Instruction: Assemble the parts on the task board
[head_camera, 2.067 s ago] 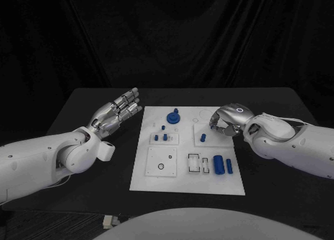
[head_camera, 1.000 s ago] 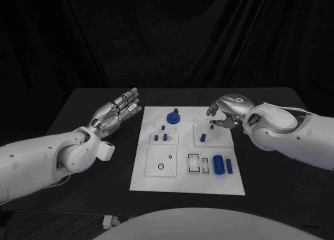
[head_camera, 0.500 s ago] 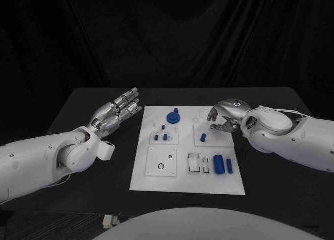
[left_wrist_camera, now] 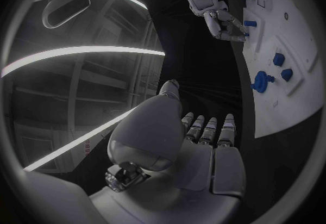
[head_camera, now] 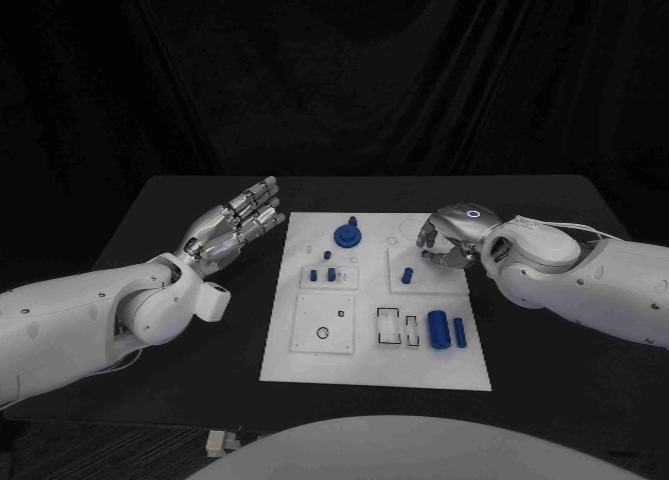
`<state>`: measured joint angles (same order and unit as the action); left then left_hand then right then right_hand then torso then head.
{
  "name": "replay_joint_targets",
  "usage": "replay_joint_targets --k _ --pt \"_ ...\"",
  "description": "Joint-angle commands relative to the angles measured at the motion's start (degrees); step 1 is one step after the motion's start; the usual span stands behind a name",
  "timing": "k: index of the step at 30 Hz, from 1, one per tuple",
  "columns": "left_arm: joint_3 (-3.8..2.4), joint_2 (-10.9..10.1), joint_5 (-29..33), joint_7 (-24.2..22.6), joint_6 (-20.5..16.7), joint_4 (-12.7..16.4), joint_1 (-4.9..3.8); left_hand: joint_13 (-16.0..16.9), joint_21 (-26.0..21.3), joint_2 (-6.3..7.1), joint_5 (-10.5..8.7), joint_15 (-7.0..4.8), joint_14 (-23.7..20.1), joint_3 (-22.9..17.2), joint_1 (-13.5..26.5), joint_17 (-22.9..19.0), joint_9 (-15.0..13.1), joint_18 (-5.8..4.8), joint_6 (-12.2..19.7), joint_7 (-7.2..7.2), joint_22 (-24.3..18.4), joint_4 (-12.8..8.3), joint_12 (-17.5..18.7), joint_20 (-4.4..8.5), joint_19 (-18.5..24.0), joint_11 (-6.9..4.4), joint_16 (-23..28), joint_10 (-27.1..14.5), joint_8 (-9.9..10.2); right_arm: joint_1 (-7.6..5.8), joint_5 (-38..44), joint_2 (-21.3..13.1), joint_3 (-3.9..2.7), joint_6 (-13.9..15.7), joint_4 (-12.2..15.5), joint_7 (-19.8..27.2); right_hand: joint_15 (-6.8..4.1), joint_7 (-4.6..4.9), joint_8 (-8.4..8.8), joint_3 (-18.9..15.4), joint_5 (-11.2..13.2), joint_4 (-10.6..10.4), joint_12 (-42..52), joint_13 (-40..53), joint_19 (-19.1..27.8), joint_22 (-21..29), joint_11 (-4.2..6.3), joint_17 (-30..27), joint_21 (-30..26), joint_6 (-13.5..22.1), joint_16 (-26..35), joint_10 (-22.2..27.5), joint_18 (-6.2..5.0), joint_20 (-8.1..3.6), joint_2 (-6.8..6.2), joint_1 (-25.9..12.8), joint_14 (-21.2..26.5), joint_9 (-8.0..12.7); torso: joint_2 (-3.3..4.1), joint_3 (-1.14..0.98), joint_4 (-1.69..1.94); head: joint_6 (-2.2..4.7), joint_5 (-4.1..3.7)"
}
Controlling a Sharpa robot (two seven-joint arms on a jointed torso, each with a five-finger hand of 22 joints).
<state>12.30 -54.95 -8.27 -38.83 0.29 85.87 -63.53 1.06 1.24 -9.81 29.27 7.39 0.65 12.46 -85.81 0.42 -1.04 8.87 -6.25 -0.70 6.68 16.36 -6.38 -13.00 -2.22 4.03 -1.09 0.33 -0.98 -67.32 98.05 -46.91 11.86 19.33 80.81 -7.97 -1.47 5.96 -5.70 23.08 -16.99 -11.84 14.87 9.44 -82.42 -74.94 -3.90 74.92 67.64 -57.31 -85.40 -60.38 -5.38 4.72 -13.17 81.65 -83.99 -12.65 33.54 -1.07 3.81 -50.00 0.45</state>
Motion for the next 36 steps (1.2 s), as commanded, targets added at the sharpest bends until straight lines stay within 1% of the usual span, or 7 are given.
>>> replay_joint_targets --k 1,7,10,15,22,27,36 --pt "-0.05 0.06 0.37 -3.42 0.84 0.08 0.09 0.04 0.38 0.01 0.30 0.48 0.09 0.21 -0.43 0.06 -0.06 0.60 0.07 0.13 0.08 -0.25 -0.26 -0.33 -0.12 0.34 -0.24 -0.02 -0.18 0.26 0.16 0.19 -0.03 -0.73 -0.36 -0.66 0.00 0.02 -0.22 0.27 -0.40 0.26 0.28 0.08 -0.10 -9.05 -0.01 5.65 -0.10 -0.52 -0.01 0.30 0.81 -0.13 0.17 0.44 -4.07 -0.11 -0.02 0.01 0.00 0.00 -0.03" --pt "-0.05 0.14 0.37 -3.41 1.02 0.02 0.17 0.04 0.42 0.01 0.35 0.65 0.14 0.18 -0.58 0.08 -0.05 0.64 0.10 0.13 0.18 -0.30 -0.24 -0.48 -0.18 0.43 -0.31 -0.02 -0.18 0.56 0.16 0.72 -0.03 -1.14 -1.43 -0.47 -0.07 0.26 -0.34 0.70 -1.57 0.56 0.63 0.23 0.06 -8.97 0.11 5.37 -0.40 -0.78 0.14 0.15 0.75 -0.20 0.24 0.60 -3.98 -0.24 -0.07 0.00 -0.01 0.00 -0.15" --pt "-0.05 0.15 0.37 -3.40 1.08 0.01 0.22 0.04 0.46 -0.01 0.38 0.81 0.23 0.14 -0.73 0.13 -0.05 0.68 0.12 0.14 0.28 -0.33 -0.25 -0.63 -0.25 0.48 -0.46 -0.03 -0.18 0.69 0.16 0.90 -0.03 -1.11 -1.82 -0.18 -0.07 0.33 -0.45 0.86 -1.86 0.72 0.83 0.31 0.11 -8.94 0.17 5.30 -0.48 -0.98 0.17 0.00 0.73 -0.22 0.28 0.71 -3.96 -0.31 -0.06 0.01 -0.02 0.00 -0.02" --pt "-0.05 0.18 0.37 -3.36 1.16 -0.07 0.34 0.04 0.49 -0.02 0.42 0.92 0.31 0.13 -0.83 0.16 -0.05 0.71 0.13 0.15 0.34 -0.35 -0.27 -0.75 -0.30 0.51 -0.58 -0.03 -0.18 0.86 0.16 1.17 -0.03 -0.82 -2.27 0.37 -0.05 0.37 -1.08 1.23 -2.25 1.28 1.50 0.60 0.15 -8.96 0.36 5.23 -0.41 -2.08 0.21 -0.53 0.76 -0.24 0.44 1.05 -3.92 -0.75 -0.05 0.00 0.00 0.00 -0.11" --pt "-0.05 0.22 0.37 -3.30 1.28 -0.17 0.68 0.04 0.52 -0.10 0.52 1.03 0.37 0.07 -0.97 0.18 -0.06 0.74 0.12 0.22 0.41 -0.37 -0.27 -0.87 -0.35 0.54 -0.67 -0.03 -0.18 1.04 0.16 1.48 -0.03 0.08 -2.53 1.27 -0.10 0.15 -2.08 1.60 -2.06 2.20 2.58 1.04 0.11 -9.03 0.71 5.31 -0.13 -3.60 0.16 -1.63 0.80 -0.25 0.80 1.56 -3.94 -1.61 -0.06 0.00 0.01 0.00 -0.04" --pt "-0.05 0.24 0.36 -3.23 1.38 -0.24 0.94 0.04 0.53 -0.16 0.60 1.08 0.40 0.02 -1.06 0.20 -0.06 0.75 0.09 0.29 0.39 -0.39 -0.28 -0.92 -0.36 0.54 -0.71 -0.03 -0.19 1.12 0.16 1.59 -0.03 0.77 -2.68 2.21 -0.17 -0.03 -3.10 1.82 -1.39 3.18 3.54 1.41 0.11 -9.07 1.13 5.00 0.07 -5.04 0.30 -2.92 0.83 -0.31 1.32 2.21 -3.87 -2.64 -0.06 0.00 -0.01 0.00 0.01" --pt "-0.05 0.28 0.36 -2.92 1.57 -0.38 1.21 0.05 0.56 -0.45 0.96 1.24 0.48 -0.29 -1.66 0.23 -0.08 0.80 0.01 0.67 0.43 -0.64 -0.33 -1.13 -0.43 0.52 -0.86 -0.03 -0.22 1.16 0.16 1.68 -0.03 2.52 -2.81 3.50 -0.54 -0.14 -4.53 2.03 -0.79 4.62 4.73 1.91 0.08 -9.12 1.77 4.63 0.30 -7.19 0.53 -5.53 0.85 -0.57 1.97 3.34 -3.81 -4.09 -0.05 -0.01 0.01 0.00 -0.05"
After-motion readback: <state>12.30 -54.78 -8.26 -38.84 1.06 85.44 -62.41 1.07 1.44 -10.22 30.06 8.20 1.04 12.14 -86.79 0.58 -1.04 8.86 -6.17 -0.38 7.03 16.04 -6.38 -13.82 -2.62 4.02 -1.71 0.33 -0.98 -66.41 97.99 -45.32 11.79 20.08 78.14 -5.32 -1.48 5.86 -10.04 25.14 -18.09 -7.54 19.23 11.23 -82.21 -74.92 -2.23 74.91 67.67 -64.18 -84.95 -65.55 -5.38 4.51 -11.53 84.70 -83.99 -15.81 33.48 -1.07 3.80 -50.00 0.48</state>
